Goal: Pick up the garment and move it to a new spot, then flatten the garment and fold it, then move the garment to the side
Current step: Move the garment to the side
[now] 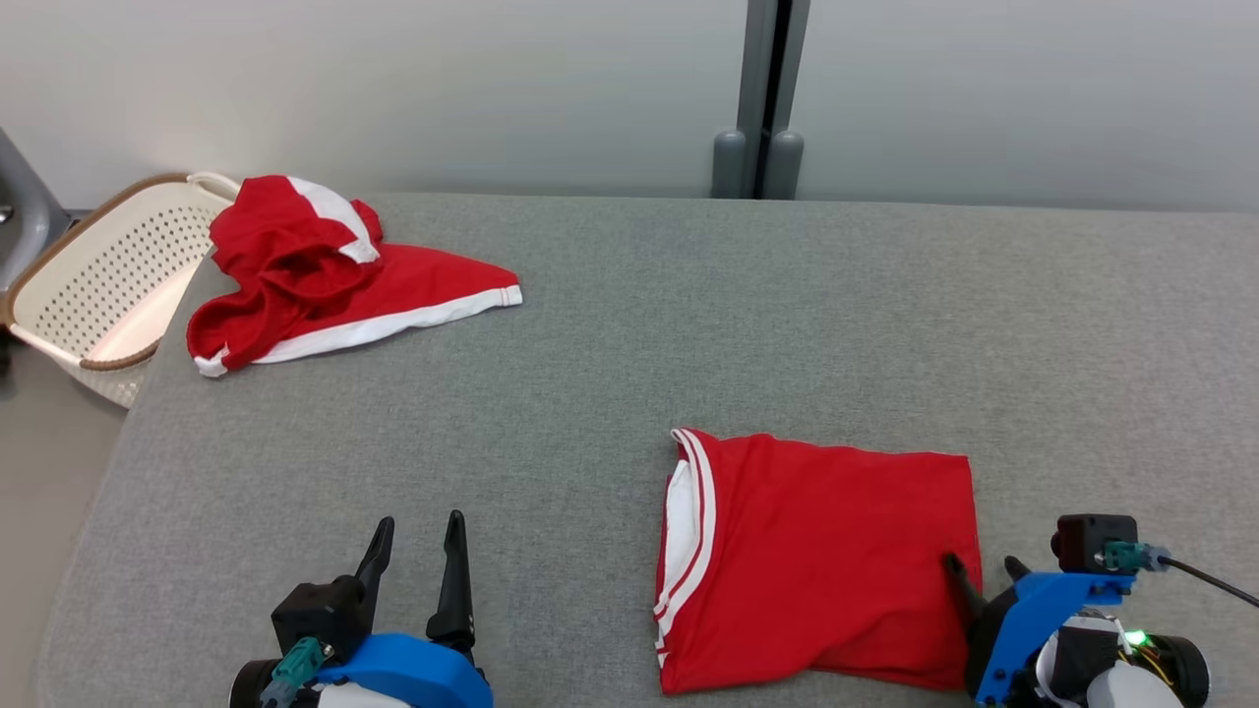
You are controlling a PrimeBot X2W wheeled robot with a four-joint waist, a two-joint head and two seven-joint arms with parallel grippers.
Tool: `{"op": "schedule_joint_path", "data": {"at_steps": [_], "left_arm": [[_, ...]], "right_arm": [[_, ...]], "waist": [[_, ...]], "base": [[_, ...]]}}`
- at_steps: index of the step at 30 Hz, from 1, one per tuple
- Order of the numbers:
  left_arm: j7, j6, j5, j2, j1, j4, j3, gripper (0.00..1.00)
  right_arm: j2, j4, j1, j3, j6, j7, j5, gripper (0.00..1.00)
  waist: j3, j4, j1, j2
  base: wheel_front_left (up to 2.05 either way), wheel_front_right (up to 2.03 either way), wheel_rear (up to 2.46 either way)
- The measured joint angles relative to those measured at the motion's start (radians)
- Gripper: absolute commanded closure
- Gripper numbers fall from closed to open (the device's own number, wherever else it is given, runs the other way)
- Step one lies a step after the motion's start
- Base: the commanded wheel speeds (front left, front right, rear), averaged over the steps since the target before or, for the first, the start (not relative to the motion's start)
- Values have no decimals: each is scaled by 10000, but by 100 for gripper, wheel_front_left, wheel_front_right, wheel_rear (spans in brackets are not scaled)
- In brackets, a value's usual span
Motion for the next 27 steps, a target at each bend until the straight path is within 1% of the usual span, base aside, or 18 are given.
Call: {"op": "schedule_joint_path", "data": {"at_steps": [7,8,9,10,11,12,16,18,20,24,27], "left_arm": [[0,-71,107,-69,-32,48,73,0],[0,-73,111,-75,-37,56,84,0],[0,-75,138,-81,-43,59,100,0],[0,-88,176,-79,-47,69,102,0],[0,-92,180,-81,-50,75,102,0],[0,-123,186,-84,-56,75,107,0],[0,-157,286,-77,-133,63,104,0],[0,-167,360,-58,-200,-4,100,0],[0,-203,391,-59,-269,-88,79,0],[0,-291,520,-98,-477,-209,-40,0],[35,-336,569,-98,-662,-263,-144,0]], "right_arm": [[-36,771,-577,357,0,405,119,0],[-48,872,-682,424,0,447,207,11],[-54,953,-774,499,0,458,276,48],[-58,1043,-858,568,-2,462,326,61],[-63,1135,-948,627,-2,458,347,78],[-86,1208,-1024,696,-2,433,349,100],[-180,1404,-1387,901,6,-23,430,100],[-203,1427,-1585,961,10,-276,499,100],[-372,1394,-1841,940,13,-522,499,100],[-884,1252,-2276,727,6,-813,464,100],[-1168,1124,-2533,479,4,-909,399,100]], "waist": [[225,186,0,0],[258,183,0,0],[292,172,0,0],[324,152,0,0],[361,123,0,0],[398,91,-1,0],[598,-167,0,0],[722,-389,0,0],[858,-664,0,0],[1134,-1367,0,1],[1388,-2051,0,1]], "base": [[0,0,0],[0,0,0],[0,0,0],[0,0,0],[0,0,0],[0,0,0],[0,0,0],[0,0,0],[0,0,0],[0,0,0],[0,0,0]]}}
